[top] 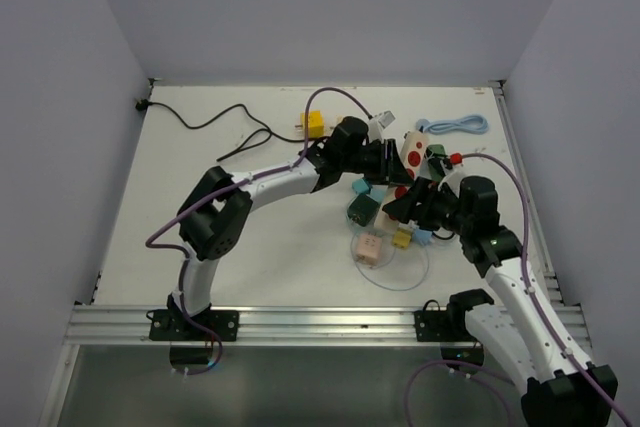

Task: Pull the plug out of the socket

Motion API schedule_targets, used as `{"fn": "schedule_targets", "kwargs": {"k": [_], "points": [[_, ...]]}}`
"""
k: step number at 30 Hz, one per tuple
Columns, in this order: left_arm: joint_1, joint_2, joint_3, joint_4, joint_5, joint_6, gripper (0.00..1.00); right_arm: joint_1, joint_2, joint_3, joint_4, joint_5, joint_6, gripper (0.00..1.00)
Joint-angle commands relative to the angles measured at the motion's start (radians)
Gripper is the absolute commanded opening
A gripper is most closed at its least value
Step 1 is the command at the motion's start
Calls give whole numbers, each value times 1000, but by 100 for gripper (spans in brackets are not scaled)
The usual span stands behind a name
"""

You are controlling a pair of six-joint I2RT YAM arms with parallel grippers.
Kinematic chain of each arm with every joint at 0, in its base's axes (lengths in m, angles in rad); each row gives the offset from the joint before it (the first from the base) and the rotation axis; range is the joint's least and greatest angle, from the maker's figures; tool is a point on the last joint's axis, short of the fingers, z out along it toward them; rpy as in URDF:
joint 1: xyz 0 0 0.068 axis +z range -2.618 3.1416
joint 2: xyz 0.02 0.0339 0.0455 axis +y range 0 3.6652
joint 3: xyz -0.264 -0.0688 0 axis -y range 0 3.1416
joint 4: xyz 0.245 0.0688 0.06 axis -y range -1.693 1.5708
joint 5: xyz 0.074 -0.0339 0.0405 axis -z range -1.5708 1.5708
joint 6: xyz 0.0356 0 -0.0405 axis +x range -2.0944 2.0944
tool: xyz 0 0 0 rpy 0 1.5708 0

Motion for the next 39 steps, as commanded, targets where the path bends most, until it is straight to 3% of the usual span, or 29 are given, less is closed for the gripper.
{"fn": "schedule_targets", "kwargs": {"k": [1, 6, 9, 11, 12, 14, 18, 21, 26, 31, 32, 39], "points": [[-17, -28, 53, 124, -54, -27, 0, 22, 19, 45, 26, 20, -20, 79], [-37, -21, 55, 156, -85, -76, 0, 65, 83, 62, -13, 134, -41, 74], [-51, -10, 76, 144, -97, -79, 0, 73, 82, 56, -18, 212, -35, 66], [-56, -7, 76, 144, -105, -82, 0, 73, 67, 63, -30, 272, -32, 50], [-57, -5, 76, 144, -105, -83, 0, 73, 67, 63, -36, 272, -32, 50], [-57, -2, 76, 149, -105, -85, 2, 71, 67, 79, -67, 313, -36, 36], [-57, 9, 94, 132, -96, -61, 27, 73, 56, 105, -110, 385, -41, 13], [-54, 16, 131, 77, -100, -18, 50, 73, 42, 109, -118, 412, -41, 4], [-33, 22, 168, 16, -88, 18, 76, 73, 30, 119, -115, 424, -43, 1], [-6, 13, 212, -70, -115, 96, 84, 71, 27, 131, -119, 433, -46, 0], [3, 15, 228, -150, -126, 117, 87, 73, 27, 132, -119, 433, -46, 0], [33, 61, 395, -383, -178, 258, 90, 70, 13, 120, -124, 467, -52, 0]]}}
